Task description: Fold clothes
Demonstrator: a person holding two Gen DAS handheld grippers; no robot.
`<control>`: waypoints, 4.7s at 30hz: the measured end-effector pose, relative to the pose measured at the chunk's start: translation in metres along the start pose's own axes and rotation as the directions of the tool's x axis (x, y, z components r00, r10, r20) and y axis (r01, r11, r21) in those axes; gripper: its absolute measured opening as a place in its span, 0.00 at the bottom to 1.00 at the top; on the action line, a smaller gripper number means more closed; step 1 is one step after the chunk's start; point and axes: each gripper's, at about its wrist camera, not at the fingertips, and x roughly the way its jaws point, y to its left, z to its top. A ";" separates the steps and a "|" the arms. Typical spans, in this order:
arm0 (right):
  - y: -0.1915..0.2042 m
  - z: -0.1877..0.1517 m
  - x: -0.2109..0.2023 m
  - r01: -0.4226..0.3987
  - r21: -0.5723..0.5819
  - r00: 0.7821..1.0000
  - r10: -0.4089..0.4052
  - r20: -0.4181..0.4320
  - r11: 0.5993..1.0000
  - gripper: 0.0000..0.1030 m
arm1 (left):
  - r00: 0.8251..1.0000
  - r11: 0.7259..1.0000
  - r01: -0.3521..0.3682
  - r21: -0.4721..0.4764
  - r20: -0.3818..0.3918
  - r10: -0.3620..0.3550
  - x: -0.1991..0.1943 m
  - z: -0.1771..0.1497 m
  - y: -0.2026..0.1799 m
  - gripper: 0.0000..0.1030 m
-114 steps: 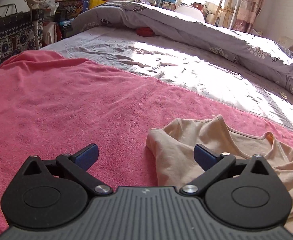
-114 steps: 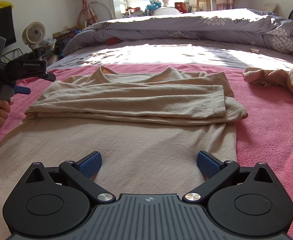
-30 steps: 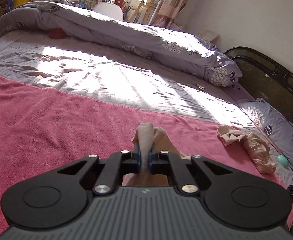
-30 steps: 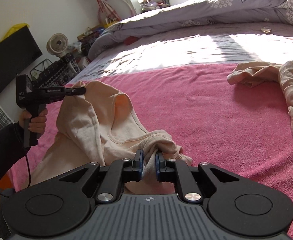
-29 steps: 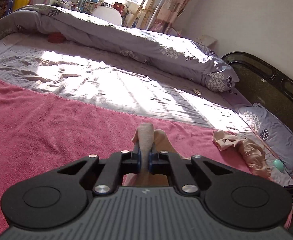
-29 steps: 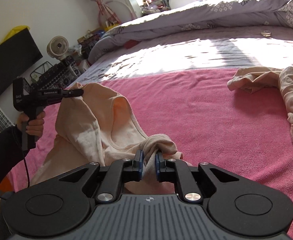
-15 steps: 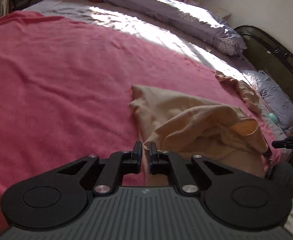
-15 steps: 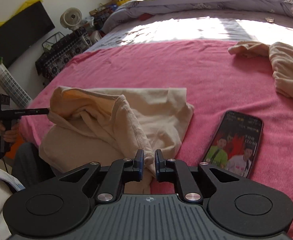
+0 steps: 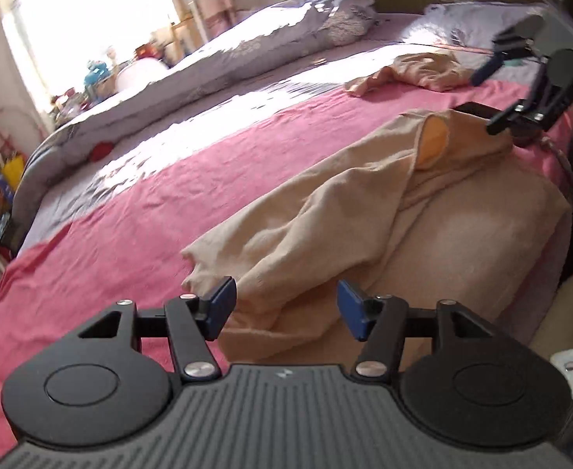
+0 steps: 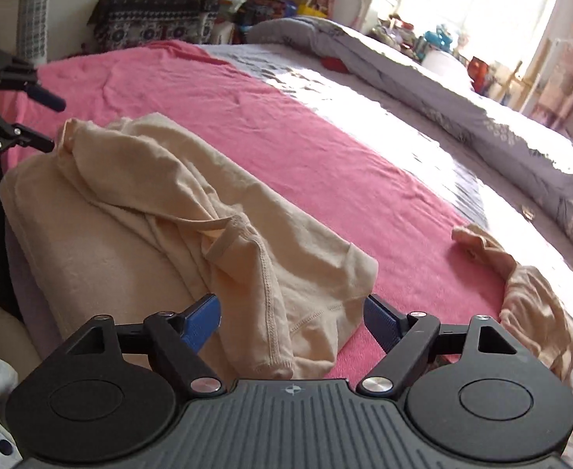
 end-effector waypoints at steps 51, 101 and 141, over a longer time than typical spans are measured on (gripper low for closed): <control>-0.021 -0.025 -0.013 -0.397 0.359 0.912 0.408 0.050 0.844 0.08 | 0.995 0.994 -0.103 0.045 0.009 0.103 0.010 -0.001 -0.014 0.40; 0.117 -0.003 0.037 -0.083 -0.456 0.995 0.099 0.012 0.886 0.42 | 0.992 0.981 -0.124 0.152 0.040 0.119 0.055 0.048 -0.011 0.16; 0.011 0.019 -0.006 -0.287 0.233 0.958 0.277 0.072 0.929 0.10 | 0.952 0.900 -0.301 0.317 0.039 0.305 0.039 0.036 -0.060 0.30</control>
